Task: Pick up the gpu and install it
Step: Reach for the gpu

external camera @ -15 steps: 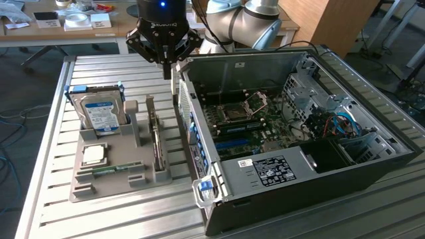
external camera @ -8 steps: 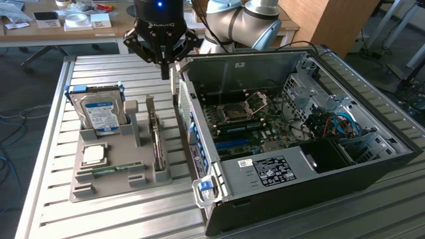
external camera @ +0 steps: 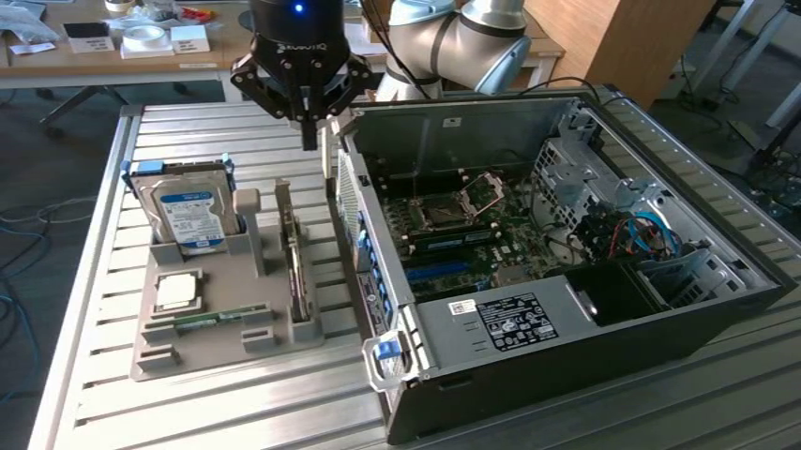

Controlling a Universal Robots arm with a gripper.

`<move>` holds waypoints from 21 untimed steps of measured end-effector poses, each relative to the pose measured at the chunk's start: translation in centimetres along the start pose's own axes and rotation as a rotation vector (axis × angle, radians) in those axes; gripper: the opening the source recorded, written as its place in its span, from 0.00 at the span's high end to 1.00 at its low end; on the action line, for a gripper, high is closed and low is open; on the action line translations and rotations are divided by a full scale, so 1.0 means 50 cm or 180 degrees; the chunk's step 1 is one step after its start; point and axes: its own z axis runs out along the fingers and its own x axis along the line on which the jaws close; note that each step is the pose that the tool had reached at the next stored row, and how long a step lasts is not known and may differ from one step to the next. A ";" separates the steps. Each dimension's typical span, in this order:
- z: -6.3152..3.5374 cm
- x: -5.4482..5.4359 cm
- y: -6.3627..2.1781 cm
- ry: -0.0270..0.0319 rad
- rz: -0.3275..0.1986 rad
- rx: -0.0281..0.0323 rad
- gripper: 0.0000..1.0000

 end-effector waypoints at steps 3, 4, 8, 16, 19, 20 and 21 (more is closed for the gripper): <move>0.000 0.005 0.000 0.0000 0.0000 0.0000 0.89; 0.000 0.006 0.000 0.0000 0.0000 0.0000 0.89; 0.000 0.012 -0.001 0.0000 0.0000 0.0000 0.89; 0.000 0.030 -0.002 0.0000 0.0000 0.0000 0.89; 0.000 0.040 -0.003 0.0000 0.0000 0.0000 0.89; 0.000 0.043 -0.003 0.0000 0.0000 0.0000 0.89; -0.001 0.047 -0.003 0.0000 0.0000 0.0000 0.89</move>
